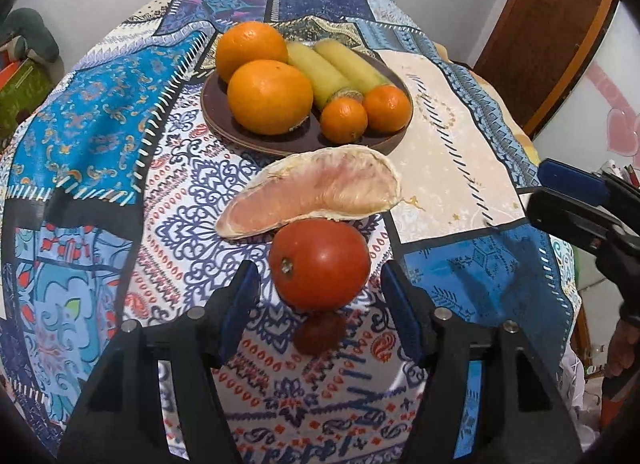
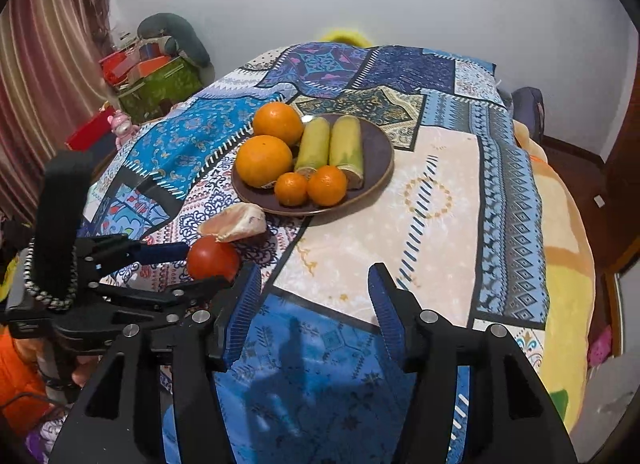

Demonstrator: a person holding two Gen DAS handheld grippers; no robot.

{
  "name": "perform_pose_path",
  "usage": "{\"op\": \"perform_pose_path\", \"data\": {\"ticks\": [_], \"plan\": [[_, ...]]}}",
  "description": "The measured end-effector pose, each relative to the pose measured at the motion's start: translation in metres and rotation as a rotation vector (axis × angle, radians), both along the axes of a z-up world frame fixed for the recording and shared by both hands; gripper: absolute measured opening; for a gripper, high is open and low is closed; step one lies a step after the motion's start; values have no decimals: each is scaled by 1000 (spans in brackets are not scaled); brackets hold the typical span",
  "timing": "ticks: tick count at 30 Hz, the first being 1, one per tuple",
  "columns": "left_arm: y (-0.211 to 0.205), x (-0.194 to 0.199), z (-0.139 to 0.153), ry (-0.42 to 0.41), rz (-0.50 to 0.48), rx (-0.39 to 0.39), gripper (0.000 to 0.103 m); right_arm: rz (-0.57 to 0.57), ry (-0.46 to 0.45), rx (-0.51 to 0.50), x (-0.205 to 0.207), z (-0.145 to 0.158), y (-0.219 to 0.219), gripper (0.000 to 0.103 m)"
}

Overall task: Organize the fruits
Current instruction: 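Grasp the red tomato with the left tool while the right tool grasps the pomelo wedge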

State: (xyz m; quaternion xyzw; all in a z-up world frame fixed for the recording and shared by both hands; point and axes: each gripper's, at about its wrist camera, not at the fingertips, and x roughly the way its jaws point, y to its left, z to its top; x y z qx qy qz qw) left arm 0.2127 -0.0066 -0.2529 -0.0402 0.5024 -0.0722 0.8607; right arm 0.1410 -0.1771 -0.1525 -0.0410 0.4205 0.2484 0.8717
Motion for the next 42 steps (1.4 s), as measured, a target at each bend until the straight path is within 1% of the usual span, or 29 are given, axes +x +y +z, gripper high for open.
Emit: {"op": "perform_pose_path", "data": {"ticks": [2,6,11,13,17,20,24,27,30,33,37,39,41,42], "plan": [[-2,3,-3,5,3,-9,63,-4,8,8,0,-1,-3,52],[-3,5,-6,-1,13,17,51,-11,17,8,0,-3,-5,52],[0,3,-3,-8,3,10,50,-4,24,6,-1,-4,-1,53],[2,-3,3,-27,2,11,49,0,24,3,-1,-4,1,53],[10,-21,25,-85,0,-16,49,12,27,1,-1,-3,8,53],[21,-34,41,-137,12,-4,50,27,31,-6,-1,-3,16,53],[43,-46,53,-170,46,-4,50,58,48,-12,0,-7,32,53],[61,-49,51,-169,82,0,49,78,63,-19,2,-12,44,53],[78,-49,42,-147,115,-5,50,99,78,-40,7,-20,58,53],[88,-52,34,-127,127,-5,49,111,107,-50,15,-31,69,53],[92,-52,23,-101,119,4,49,121,146,-69,25,-46,81,53],[93,-53,20,-94,117,2,49,133,171,-63,29,-52,85,50],[92,-51,18,-91,117,0,50,146,181,-59,28,-54,87,37],[91,-51,17,-90,118,-1,50,145,176,-65,27,-55,87,35]]}}
